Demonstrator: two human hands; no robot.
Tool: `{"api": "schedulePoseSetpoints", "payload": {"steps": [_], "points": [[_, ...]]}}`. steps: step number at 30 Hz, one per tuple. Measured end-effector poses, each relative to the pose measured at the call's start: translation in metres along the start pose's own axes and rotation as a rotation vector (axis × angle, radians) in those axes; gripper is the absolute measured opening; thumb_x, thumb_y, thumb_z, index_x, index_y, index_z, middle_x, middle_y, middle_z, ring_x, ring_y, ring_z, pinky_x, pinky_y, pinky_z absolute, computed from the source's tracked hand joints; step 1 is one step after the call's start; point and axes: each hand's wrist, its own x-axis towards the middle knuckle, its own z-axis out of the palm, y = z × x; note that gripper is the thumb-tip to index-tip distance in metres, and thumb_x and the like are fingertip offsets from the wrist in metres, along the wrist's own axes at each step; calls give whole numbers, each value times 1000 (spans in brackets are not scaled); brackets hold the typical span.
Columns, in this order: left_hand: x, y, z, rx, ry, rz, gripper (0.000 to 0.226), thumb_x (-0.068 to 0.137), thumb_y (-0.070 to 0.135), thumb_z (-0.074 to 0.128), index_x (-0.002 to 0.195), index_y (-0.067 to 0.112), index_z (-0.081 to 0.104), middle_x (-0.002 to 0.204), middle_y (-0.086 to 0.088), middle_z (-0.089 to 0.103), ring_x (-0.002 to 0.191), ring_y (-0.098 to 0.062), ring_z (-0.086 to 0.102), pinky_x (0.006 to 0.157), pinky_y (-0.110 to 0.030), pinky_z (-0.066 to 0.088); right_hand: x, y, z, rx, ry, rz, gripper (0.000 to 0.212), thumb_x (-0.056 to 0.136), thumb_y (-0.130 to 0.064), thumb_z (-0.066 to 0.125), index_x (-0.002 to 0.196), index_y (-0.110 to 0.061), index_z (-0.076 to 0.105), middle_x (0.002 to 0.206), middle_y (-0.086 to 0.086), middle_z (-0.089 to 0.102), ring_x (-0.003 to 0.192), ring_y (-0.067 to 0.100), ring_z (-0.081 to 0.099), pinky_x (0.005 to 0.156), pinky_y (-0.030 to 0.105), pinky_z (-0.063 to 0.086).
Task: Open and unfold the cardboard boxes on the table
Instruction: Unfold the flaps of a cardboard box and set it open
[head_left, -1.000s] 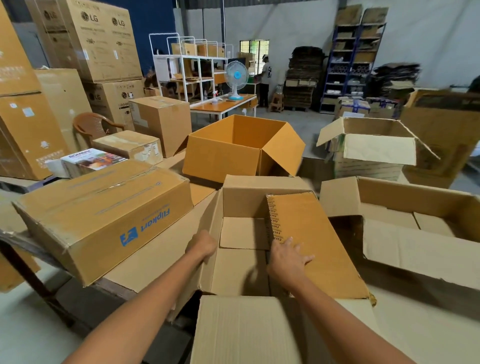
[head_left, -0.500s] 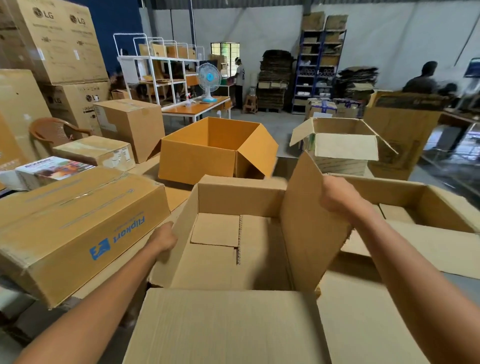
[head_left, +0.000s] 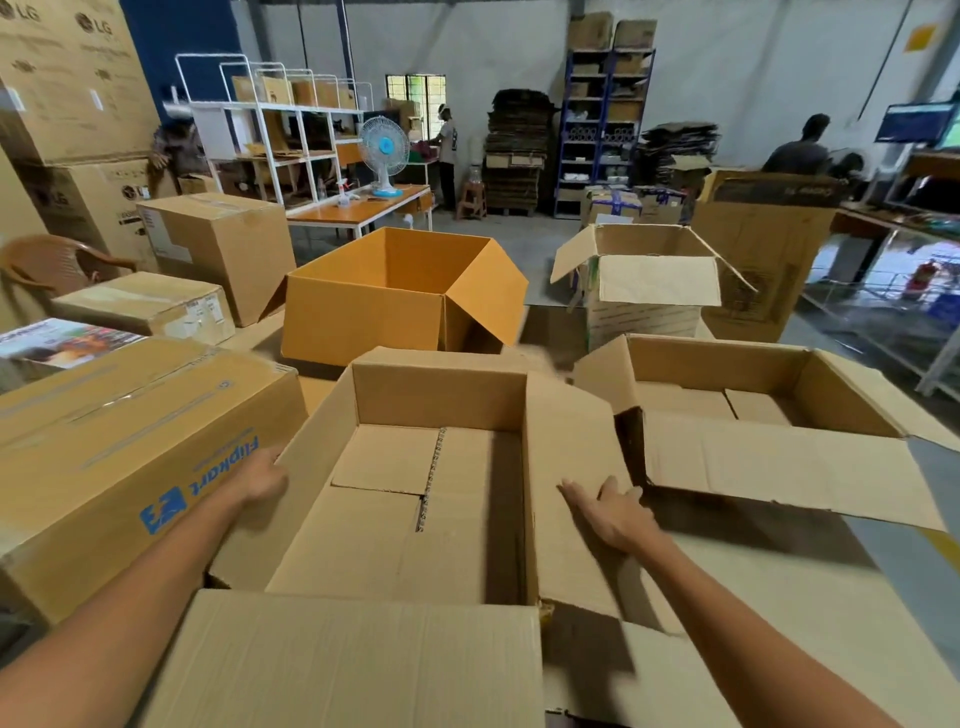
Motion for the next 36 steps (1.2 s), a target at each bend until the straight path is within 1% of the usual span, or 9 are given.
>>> {"api": "schedulePoseSetpoints", "payload": {"steps": [2, 5, 8, 10, 18, 22, 28, 33, 36], "points": [[-4, 1, -2, -20, -7, -2, 33, 82, -6, 55, 109, 9, 66, 104, -16, 70, 94, -31, 64, 80, -39, 53, -7, -13, 12, 197, -73, -67, 132, 62, -102, 17, 153, -6, 30, 156, 22, 35, 139, 41, 40, 113, 48, 34], [-14, 10, 3, -47, -13, -7, 36, 84, -5, 52, 114, 11, 64, 106, -13, 68, 96, -29, 63, 76, -35, 51, -15, -40, 25, 375, -174, -151, 87, 91, -73, 43, 142, -3, 43, 143, 16, 50, 124, 32, 52, 98, 39, 42], [-20, 18, 10, -59, -4, -9, 37, 87, -1, 51, 120, 11, 61, 113, -14, 66, 102, -30, 61, 77, -33, 48, -8, -59, 23, 226, -14, -203, 37, 97, -32, 52, 116, -2, 56, 117, 16, 63, 102, 29, 62, 88, 39, 53], [-23, 21, 16, -53, -28, 5, 39, 87, 0, 48, 122, 13, 61, 115, -13, 66, 103, -30, 61, 84, -36, 52, 0, -65, 13, 139, 71, -214, 22, 93, -17, 52, 106, 1, 59, 103, 14, 65, 94, 28, 64, 82, 39, 55], [-3, 43, 43, 90, -81, 15, 38, 90, 12, 50, 128, 12, 48, 118, -12, 63, 105, -31, 62, 87, -37, 51, 41, -62, -6, 16, 215, -236, 57, 87, -16, 63, 140, -10, 42, 117, 7, 62, 101, 24, 64, 84, 39, 58], [36, 57, 46, 180, -54, 47, 48, 90, 21, 58, 134, 11, 43, 130, -14, 52, 114, -30, 57, 95, -42, 50, 73, -77, -10, -42, 277, -342, 73, 84, -18, 70, 149, -17, 35, 141, 9, 49, 124, 28, 53, 98, 44, 53], [113, 97, 53, 319, -5, 104, 66, 92, 24, 57, 148, 17, 25, 139, -13, 38, 125, -33, 46, 97, -43, 46, 151, -126, -26, -170, 352, -558, 62, 89, -27, 67, 145, -21, 40, 149, 5, 42, 134, 26, 42, 110, 45, 44], [182, 110, 57, 285, -36, 61, 85, 90, 22, 60, 158, 17, 9, 149, -17, 35, 135, -36, 39, 107, -45, 39, 219, -150, -34, -303, 242, -507, 60, 90, -17, 63, 145, -20, 40, 152, 9, 34, 144, 34, 26, 114, 53, 36], [207, 107, 64, 204, -82, 93, 79, 86, 13, 68, 153, 18, 28, 142, -13, 52, 128, -32, 50, 101, -37, 44, 246, -156, -29, -329, 225, -506, 44, 90, -11, 57, 133, -16, 51, 133, 11, 53, 129, 34, 45, 102, 50, 48]]}}
